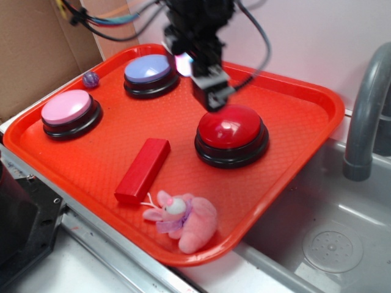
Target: Push the red button.
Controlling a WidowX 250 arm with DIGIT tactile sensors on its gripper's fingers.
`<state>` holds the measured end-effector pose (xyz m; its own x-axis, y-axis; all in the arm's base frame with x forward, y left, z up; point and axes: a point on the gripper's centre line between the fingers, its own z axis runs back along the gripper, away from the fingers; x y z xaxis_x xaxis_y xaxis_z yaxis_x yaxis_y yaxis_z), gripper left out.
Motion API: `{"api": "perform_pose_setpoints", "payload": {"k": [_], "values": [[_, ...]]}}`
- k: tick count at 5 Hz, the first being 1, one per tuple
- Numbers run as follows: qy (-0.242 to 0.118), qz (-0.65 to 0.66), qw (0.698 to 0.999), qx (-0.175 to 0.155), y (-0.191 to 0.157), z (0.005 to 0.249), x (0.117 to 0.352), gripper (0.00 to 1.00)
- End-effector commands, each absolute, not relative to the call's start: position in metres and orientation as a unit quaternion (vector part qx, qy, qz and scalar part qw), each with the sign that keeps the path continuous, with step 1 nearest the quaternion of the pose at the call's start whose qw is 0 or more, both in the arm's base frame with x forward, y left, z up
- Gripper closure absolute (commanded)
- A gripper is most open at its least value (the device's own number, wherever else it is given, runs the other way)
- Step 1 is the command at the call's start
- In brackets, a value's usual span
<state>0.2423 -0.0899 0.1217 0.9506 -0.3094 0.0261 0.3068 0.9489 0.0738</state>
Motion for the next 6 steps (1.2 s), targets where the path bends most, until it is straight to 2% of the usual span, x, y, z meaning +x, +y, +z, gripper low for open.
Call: {"api": "perform_pose_setpoints", "payload": {"k": [1,3,6], "values": [[-0.028,-0.166,0.986,0.019,-0.086,0.155,0.231,0.00],[-0.029,-0.145,0.989,-0.003,-0.070,0.167,0.213,0.00],[-0.022,-0.122,0.992,-0.008,-0.063,0.177,0.196,0.00]]}}
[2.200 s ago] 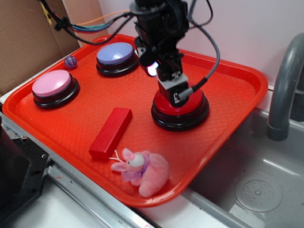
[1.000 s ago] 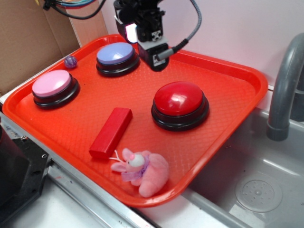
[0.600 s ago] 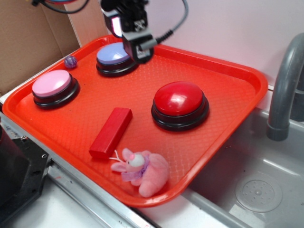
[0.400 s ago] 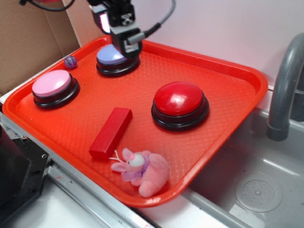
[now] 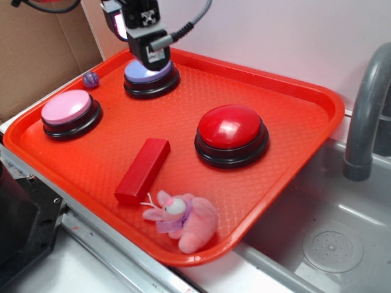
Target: Push the red button.
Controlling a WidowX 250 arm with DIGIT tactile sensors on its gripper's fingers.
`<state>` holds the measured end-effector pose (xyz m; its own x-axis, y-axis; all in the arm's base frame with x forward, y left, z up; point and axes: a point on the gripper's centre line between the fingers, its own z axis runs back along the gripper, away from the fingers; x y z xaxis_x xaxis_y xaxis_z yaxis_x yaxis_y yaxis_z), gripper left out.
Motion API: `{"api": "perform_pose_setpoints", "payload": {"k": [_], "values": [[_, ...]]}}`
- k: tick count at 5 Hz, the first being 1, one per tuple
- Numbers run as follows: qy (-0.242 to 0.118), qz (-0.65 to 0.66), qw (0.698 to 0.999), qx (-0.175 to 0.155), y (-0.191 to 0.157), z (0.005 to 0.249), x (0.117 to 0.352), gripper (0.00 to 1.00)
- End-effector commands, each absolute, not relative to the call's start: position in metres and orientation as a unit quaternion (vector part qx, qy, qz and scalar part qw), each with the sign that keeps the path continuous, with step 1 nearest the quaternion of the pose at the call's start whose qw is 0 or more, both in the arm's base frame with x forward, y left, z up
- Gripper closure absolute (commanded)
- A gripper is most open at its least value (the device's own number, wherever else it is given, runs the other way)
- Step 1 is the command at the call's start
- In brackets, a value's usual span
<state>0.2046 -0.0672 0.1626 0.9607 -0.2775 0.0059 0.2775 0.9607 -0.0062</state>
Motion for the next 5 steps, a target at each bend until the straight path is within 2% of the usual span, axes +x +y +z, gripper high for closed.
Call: {"api": "perform_pose_setpoints", "payload": {"k": [1,4,5], "values": [[-0.019,-0.111,0.994,-0.012,-0.060,0.180,0.192,0.00],[-0.015,-0.098,0.995,-0.007,-0.055,0.193,0.188,0.00],[-0.022,-0.098,0.995,0.006,-0.057,0.203,0.190,0.00]]}}
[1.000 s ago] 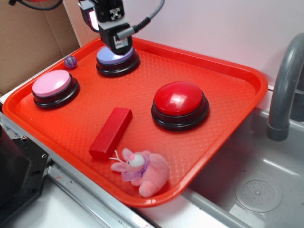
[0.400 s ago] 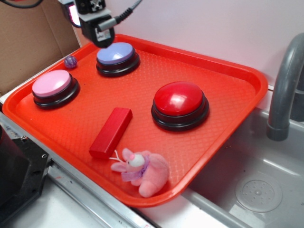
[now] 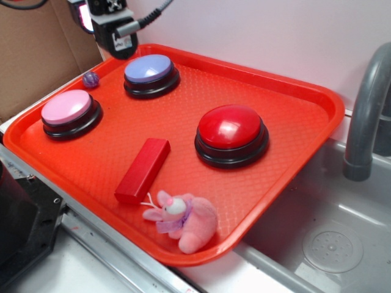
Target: Push the red button.
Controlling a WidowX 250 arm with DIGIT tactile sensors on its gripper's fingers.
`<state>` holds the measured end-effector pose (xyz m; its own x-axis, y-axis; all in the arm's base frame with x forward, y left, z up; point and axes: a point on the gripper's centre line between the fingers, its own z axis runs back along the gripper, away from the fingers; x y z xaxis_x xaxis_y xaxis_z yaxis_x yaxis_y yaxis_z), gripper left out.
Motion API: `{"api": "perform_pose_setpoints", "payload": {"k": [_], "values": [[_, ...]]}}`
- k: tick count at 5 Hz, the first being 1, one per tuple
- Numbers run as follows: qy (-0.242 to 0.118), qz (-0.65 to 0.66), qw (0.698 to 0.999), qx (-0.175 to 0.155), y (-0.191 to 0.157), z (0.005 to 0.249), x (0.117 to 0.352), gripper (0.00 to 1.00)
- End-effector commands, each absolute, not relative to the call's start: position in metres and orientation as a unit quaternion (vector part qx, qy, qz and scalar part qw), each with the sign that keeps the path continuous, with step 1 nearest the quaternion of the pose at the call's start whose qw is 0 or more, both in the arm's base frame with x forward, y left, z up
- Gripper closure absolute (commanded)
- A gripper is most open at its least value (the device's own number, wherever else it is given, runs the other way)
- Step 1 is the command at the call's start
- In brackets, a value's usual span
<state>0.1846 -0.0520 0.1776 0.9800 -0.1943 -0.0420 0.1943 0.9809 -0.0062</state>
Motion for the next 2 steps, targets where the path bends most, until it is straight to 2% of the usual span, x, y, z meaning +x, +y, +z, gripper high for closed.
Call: {"api": "perform_pose_setpoints", "payload": {"k": [1,2], "values": [[-0.030,-0.107,0.994,0.014,-0.0580,0.2117,0.1872,0.00],[-0.023,-0.108,0.994,0.008,-0.0547,0.2114,0.1854,0.00]]}}
